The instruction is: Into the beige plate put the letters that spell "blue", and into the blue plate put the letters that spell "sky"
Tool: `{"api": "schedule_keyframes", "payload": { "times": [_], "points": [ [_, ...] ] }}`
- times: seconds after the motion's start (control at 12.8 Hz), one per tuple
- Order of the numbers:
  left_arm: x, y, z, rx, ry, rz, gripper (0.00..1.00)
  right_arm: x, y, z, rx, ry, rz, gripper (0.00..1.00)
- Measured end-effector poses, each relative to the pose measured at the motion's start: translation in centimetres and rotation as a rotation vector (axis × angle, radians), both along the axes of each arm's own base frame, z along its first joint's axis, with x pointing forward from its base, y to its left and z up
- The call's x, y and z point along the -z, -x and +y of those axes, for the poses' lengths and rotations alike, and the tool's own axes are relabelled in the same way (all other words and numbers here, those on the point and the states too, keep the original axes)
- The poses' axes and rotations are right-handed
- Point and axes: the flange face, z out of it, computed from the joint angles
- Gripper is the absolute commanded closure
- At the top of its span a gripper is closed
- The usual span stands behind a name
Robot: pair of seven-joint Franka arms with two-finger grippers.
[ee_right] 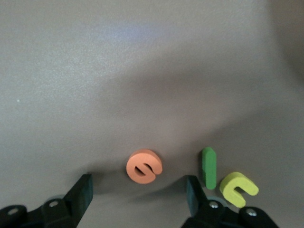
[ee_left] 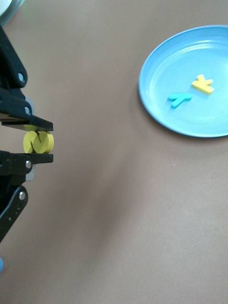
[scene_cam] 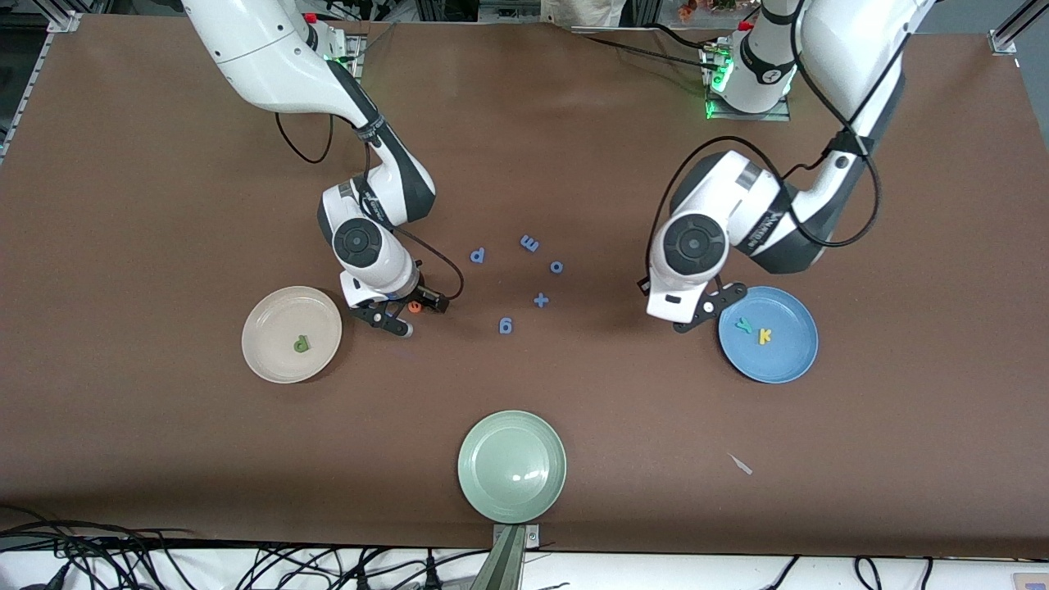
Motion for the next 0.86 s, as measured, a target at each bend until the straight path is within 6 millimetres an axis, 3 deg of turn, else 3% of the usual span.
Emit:
{"api": "schedule_keyframes", "payload": {
  "times": [0.16, 0.47, 0.63, 0.78, 0.86],
  "points": [
    [0.2, -1.1, 3.4, 0.126, 0.042, 0.058, 1.0, -0.2, -0.2, -0.3, -0.002, 0.001, -0.004, 0.24],
    [1.8, -3.6, 12.9, 0.288, 0.189, 0.154, 1.0, -0.3, -0.4, -0.5, -0.008, 0.002, -0.007, 0.43],
    [3.3, -4.3, 16.9, 0.293, 0.229, 0.18, 1.0, -0.4, -0.4, -0.6, -0.012, 0.002, -0.009, 0.65],
    [5.2, -4.6, 19.3, 0.32, 0.274, 0.2, 1.0, -0.7, -0.6, -0.8, -0.022, 0.002, -0.014, 0.88],
    [6.5, -4.8, 19.7, 0.334, 0.293, 0.199, 1.0, -0.8, -0.8, -1.0, -0.025, 0.003, -0.016, 0.9]
  ]
}}
